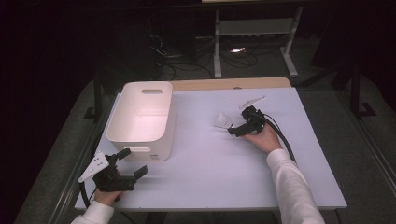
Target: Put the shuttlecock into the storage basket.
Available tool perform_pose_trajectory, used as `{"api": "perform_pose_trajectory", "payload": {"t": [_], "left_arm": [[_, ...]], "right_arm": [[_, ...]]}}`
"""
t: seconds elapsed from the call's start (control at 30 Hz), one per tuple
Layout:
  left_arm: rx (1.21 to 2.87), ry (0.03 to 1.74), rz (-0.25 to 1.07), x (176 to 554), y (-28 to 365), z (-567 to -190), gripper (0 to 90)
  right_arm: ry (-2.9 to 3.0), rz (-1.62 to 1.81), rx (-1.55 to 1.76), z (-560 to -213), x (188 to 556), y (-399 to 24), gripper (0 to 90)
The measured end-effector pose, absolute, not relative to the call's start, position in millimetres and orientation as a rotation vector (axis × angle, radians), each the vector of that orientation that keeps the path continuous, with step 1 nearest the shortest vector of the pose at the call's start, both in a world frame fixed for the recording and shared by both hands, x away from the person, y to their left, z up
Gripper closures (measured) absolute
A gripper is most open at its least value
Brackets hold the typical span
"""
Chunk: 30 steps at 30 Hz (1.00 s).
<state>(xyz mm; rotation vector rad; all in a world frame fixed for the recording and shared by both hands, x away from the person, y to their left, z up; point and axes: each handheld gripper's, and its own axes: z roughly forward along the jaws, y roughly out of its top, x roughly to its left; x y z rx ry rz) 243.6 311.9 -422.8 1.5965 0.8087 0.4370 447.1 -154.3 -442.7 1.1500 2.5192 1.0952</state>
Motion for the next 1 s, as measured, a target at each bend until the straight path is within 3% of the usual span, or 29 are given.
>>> {"api": "perform_pose_trajectory", "payload": {"t": [0.23, 0.8, 1.0], "left_arm": [[1.601, 0.809, 0.436, 244.1, 311.9, -423.2, 0.0], [1.599, 0.809, 0.432, 244.0, 312.0, -423.1, 0.0], [1.598, 0.809, 0.430, 244.1, 312.0, -423.1, 0.0]], "right_arm": [[2.544, 1.109, 1.119, -442.8, 446.8, -153.5, 16.7], [2.598, 1.106, 1.028, -446.8, 447.1, -148.6, 61.6], [2.604, 1.095, 1.031, -444.1, 446.1, -149.5, 63.3]]}}
